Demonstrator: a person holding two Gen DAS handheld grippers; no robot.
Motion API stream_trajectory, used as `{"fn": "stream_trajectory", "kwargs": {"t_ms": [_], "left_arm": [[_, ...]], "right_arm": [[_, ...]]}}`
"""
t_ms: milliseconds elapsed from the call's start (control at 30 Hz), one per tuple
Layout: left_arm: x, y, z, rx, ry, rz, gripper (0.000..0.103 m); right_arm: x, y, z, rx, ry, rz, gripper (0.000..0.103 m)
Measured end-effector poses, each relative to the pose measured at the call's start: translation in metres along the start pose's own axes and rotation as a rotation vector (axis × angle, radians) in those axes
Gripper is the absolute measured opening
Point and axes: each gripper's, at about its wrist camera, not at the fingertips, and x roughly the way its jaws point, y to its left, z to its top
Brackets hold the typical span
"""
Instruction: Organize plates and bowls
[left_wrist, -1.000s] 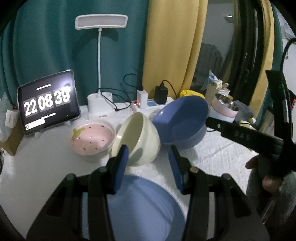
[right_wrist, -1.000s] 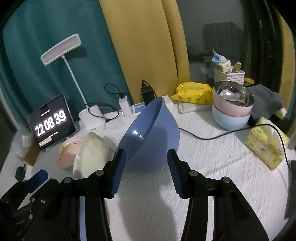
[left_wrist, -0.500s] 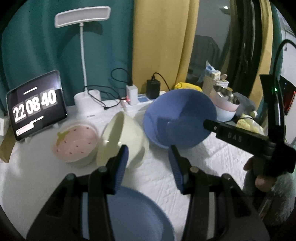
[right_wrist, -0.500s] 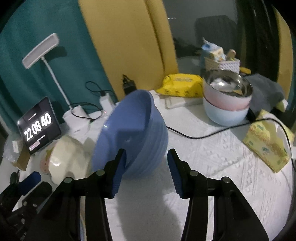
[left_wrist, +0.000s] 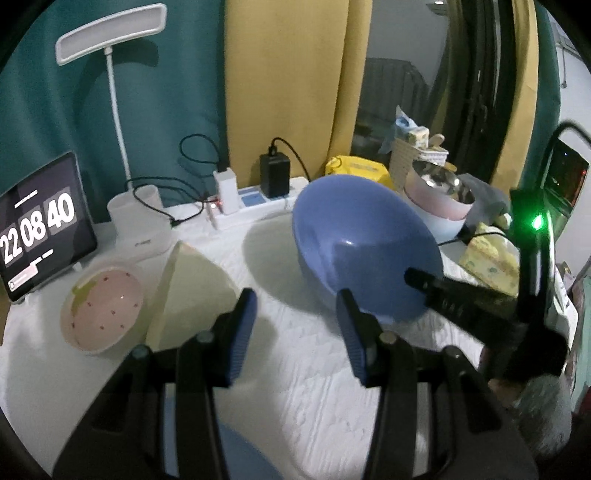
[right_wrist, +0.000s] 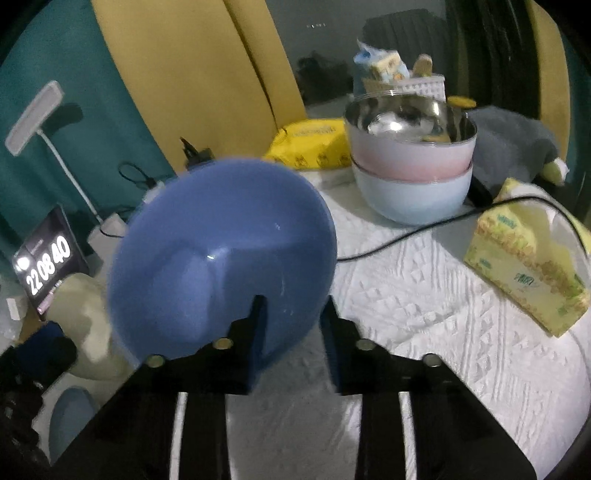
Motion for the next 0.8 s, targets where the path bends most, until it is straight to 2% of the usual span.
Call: {"fn": "stream_trajectory", "kwargs": {"t_ms": [133, 433, 600, 800], "left_arm": [[0.010, -0.006, 0.007, 0.010, -0.006, -0.003, 0.047], [0.039, -0.014, 0.008, 0.030, 0.046, 0.006, 0.045], [0.044, -0.014, 0.006, 0.043, 0.066, -0.012, 0.028], [0.043, -0.013, 0.006, 0.036, 0.067, -0.016, 0.021]], "right_arm": [[0.010, -0.009, -0.005, 0.013, 0.017, -0.005, 0.017], [0.013, -0.012, -0.007, 0.012, 0.002, 0.023, 0.015], [0.012, -0.012, -0.007, 0.011, -0.003, 0.037, 0.014], [0.003, -0.013, -0.008, 0.019, -0.011, 0.045, 0.013]]}}
